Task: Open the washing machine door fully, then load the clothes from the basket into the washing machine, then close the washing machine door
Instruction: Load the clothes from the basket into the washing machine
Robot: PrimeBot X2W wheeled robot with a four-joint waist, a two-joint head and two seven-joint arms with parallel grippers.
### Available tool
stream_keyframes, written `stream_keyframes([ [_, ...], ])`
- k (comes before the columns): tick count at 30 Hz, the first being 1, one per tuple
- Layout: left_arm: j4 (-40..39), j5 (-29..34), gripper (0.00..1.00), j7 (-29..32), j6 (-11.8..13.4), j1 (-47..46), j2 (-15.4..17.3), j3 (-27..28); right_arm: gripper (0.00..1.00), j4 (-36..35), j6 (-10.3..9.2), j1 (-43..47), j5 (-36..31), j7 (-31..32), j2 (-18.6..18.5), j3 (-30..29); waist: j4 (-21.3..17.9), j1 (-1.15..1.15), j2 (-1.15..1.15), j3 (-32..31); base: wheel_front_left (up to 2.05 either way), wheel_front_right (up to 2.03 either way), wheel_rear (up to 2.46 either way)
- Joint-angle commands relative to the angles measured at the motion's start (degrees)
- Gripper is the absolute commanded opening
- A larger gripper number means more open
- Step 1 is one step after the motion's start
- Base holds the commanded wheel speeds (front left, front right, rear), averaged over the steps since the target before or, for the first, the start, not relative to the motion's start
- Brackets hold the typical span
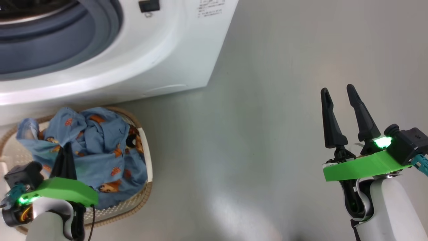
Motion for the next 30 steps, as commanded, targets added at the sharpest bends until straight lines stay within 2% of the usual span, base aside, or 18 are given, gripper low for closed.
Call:
stream_keyframes([
  [1,-2.54,0.48,0.0,-0.38,-0.19,2.21,1.08,1.53,1.0,-1.13,0.36,2.03,-0.57,-0.43,-0.47,0.87,1.39,0.0,0.0,-2.56,0.0,0.0,0.0],
  [8,-12.08,-1.56,0.0,-0.38,-0.93,7.33,0.73,-0.03,1.0,-0.36,0.36,2.98,-0.66,-0.43,-1.22,1.24,2.35,0.0,0.0,-7.3,0.0,0.0,0.0],
  [15,-20.07,-3.98,0.0,-0.38,0.02,11.9,0.71,-2.88,1.0,0.37,0.36,4.63,-0.92,-0.43,-1.69,1.32,3.45,0.0,0.0,-12.43,0.0,0.0,0.0],
  [30,-30.22,-4.45,0.0,-0.38,1.73,19.45,0.7,-5.89,1.0,2.04,0.36,8.31,-1.77,-0.43,-2.18,1.5,4.65,0.0,0.0,-21.64,0.0,0.0,0.0],
])
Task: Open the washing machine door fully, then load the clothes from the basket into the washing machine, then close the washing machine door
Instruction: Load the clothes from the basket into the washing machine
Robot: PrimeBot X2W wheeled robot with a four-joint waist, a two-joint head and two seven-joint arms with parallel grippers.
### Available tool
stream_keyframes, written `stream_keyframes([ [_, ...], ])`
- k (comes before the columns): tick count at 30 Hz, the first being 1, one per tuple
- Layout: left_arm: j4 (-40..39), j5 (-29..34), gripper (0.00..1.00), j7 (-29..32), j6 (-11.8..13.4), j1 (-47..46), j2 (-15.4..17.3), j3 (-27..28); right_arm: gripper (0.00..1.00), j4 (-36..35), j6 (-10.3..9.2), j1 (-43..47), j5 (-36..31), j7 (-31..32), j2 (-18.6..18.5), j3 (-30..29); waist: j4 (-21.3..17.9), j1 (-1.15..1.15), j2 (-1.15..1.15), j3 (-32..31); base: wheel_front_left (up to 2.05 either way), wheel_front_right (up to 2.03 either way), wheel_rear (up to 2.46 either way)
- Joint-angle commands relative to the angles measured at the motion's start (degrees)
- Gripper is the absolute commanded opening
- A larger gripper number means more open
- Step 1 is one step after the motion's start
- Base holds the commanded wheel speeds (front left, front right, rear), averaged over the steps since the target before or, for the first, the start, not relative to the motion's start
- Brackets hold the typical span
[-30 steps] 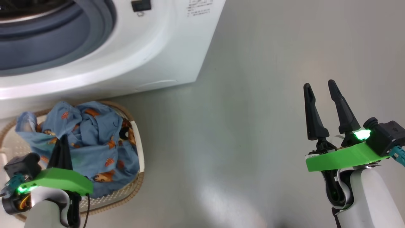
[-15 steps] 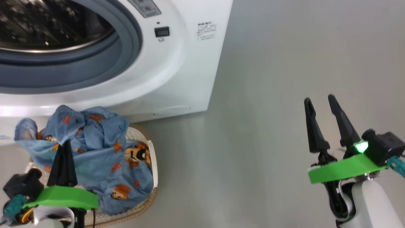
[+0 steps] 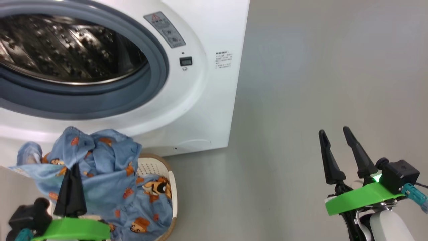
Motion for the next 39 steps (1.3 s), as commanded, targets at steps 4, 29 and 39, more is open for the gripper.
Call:
stream_keyframes([
  [4,-3.74,0.15,0.0,-0.37,0.67,1.93,1.0,1.88,1.0,-1.08,0.36,1.05,-0.56,-0.43,-0.52,1.31,0.51,0.0,0.0,-3.76,0.0,0.0,0.0],
  [29,-8.45,1.14,0.0,-0.37,2.15,7.84,1.0,2.24,1.0,-1.36,0.36,4.11,-1.8,-0.43,0.24,0.98,-0.6,0.0,0.0,-9.12,0.0,0.0,0.0],
  [39,-8.76,1.01,0.0,-0.37,2.36,8.03,0.99,2.29,1.0,-1.58,0.36,4.09,-1.6,-0.43,0.29,0.73,-1.18,0.0,0.0,-8.18,0.0,0.0,0.0],
])
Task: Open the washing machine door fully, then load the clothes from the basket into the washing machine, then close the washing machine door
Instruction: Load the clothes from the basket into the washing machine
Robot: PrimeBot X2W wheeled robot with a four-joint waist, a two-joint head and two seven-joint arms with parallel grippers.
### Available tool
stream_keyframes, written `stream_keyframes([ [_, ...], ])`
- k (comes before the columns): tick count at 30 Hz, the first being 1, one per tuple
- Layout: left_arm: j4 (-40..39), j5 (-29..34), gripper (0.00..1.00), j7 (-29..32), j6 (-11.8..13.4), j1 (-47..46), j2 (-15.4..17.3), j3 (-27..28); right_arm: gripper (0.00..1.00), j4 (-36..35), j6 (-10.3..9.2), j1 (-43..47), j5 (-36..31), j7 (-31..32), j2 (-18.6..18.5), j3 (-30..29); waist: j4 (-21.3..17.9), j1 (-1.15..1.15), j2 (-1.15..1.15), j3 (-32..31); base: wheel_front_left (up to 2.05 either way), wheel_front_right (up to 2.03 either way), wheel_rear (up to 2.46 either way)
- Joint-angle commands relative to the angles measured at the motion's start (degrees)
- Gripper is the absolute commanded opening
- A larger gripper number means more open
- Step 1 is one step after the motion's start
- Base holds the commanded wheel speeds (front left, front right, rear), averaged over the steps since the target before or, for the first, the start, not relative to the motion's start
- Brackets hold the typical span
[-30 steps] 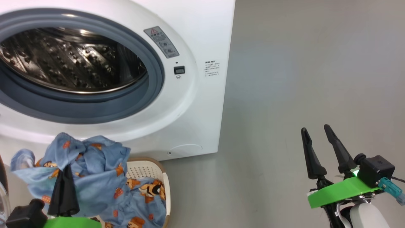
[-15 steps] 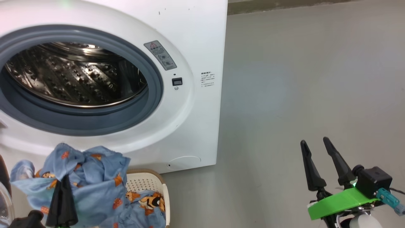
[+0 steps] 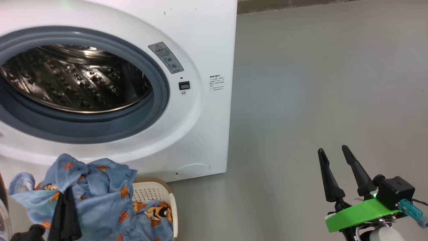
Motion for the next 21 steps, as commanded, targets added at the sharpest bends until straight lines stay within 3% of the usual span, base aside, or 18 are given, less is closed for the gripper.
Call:
stream_keyframes([
  [1,-1.75,0.38,0.0,-0.37,0.34,-1.07,0.75,1.99,1.0,-1.6,0.36,-0.52,-0.18,-0.43,-0.06,0.91,-0.24,0.0,0.0,0.48,0.0,0.0,0.0],
  [14,-1.09,-0.26,0.0,-0.37,0.39,-6.54,0.75,3.69,1.0,-2.08,0.36,-2.16,0.29,-0.43,0.31,1.23,-1.66,0.0,0.0,5.71,0.0,0.0,0.0],
  [21,0.53,3.23,0.0,-0.37,-2.57,-16.47,0.75,5.42,1.0,-3.0,0.36,-4.84,0.13,-0.43,-0.26,1.78,-2.87,0.0,0.0,12.01,0.0,0.0,0.0],
])
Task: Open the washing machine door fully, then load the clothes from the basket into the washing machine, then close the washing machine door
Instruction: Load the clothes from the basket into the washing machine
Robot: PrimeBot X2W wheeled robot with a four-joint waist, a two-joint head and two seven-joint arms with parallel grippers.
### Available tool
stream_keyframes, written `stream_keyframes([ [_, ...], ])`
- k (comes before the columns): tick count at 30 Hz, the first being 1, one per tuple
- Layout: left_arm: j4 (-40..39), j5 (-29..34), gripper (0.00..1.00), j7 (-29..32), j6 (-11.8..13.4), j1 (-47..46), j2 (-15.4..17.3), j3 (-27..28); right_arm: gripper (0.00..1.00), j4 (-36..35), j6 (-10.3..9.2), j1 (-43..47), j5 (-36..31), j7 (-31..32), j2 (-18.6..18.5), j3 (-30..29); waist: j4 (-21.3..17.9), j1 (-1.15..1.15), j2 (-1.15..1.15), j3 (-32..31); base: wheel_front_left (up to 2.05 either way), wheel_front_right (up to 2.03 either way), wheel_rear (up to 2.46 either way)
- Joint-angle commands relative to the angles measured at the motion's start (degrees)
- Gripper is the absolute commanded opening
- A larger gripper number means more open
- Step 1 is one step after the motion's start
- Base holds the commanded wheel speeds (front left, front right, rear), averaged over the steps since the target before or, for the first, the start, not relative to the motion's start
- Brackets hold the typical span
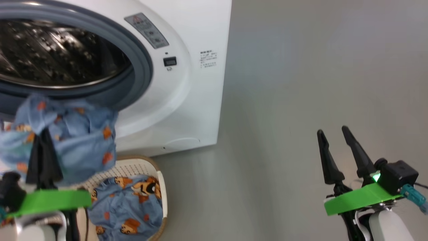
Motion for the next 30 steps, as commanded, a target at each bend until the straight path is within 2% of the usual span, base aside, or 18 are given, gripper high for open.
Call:
stream_keyframes([
  [1,-0.91,0.89,0.0,-0.37,-0.42,-2.91,0.83,2.18,1.0,-1.68,0.36,-1.35,0.15,-0.43,-0.4,1.55,-1.01,-0.01,0.0,3.45,0.0,0.0,0.0],
  [11,3.89,4.54,0.0,-0.37,-2.71,-16.91,2.17,4.45,1.0,-2.5,0.36,-4.91,0.71,-0.43,-0.48,2.62,-3.21,-0.01,0.0,11.58,0.0,0.0,0.0],
  [15,6.7,4.7,0.0,-0.37,-3.12,-22.53,3.46,5.66,1.0,-2.68,0.36,-5.61,0.88,-0.43,-0.67,2.42,-3.77,-0.01,0.0,14.41,0.0,0.0,0.0],
  [23,12.48,6.49,0.0,-0.37,-3.68,-33.3,6.69,4.7,1.0,-3.27,0.36,-7.07,1.26,-0.43,-0.48,2.65,-3.8,-0.01,0.0,19.08,0.0,0.0,0.0],
  [30,23.43,6.41,0.0,-0.37,-3.91,-42.15,10.11,4.06,1.0,-3.58,0.36,-8.31,1.77,-0.43,-0.15,3.19,-4.15,-0.01,0.0,22.34,0.0,0.0,0.0],
])
